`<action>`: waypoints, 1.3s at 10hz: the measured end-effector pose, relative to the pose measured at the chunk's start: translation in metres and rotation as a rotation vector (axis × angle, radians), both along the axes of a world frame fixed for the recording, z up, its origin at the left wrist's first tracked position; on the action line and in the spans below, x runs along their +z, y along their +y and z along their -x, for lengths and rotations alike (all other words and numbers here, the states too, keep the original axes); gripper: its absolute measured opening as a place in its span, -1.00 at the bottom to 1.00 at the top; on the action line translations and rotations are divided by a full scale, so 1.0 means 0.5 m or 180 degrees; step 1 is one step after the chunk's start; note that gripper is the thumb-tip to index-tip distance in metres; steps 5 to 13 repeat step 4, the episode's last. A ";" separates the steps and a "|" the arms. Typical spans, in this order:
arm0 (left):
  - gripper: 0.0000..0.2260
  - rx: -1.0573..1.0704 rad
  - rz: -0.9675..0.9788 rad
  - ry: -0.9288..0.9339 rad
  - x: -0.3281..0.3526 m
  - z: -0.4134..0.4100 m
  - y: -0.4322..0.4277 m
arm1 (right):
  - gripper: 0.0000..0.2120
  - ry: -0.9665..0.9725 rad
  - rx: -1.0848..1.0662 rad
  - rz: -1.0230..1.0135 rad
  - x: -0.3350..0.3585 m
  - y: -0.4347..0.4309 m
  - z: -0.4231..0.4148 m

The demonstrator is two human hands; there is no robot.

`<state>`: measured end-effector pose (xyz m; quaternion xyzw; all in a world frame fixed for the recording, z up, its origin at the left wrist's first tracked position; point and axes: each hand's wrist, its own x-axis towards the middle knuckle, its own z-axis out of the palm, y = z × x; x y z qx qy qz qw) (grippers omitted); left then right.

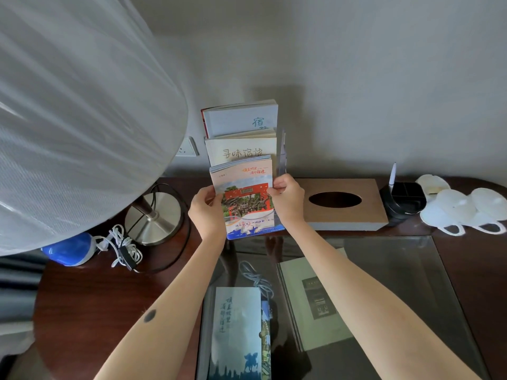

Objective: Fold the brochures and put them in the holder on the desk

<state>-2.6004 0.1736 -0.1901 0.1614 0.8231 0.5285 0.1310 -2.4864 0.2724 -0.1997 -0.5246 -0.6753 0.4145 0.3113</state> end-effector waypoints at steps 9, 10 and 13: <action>-0.76 -0.0001 0.0048 -0.0048 0.018 0.020 0.000 | -0.83 -0.0276 0.0085 0.0068 0.021 0.003 -0.022; -0.76 -0.0001 0.0048 -0.0048 0.018 0.020 0.000 | -0.83 -0.0276 0.0085 0.0068 0.021 0.003 -0.022; -0.76 -0.0001 0.0048 -0.0048 0.018 0.020 0.000 | -0.83 -0.0276 0.0085 0.0068 0.021 0.003 -0.022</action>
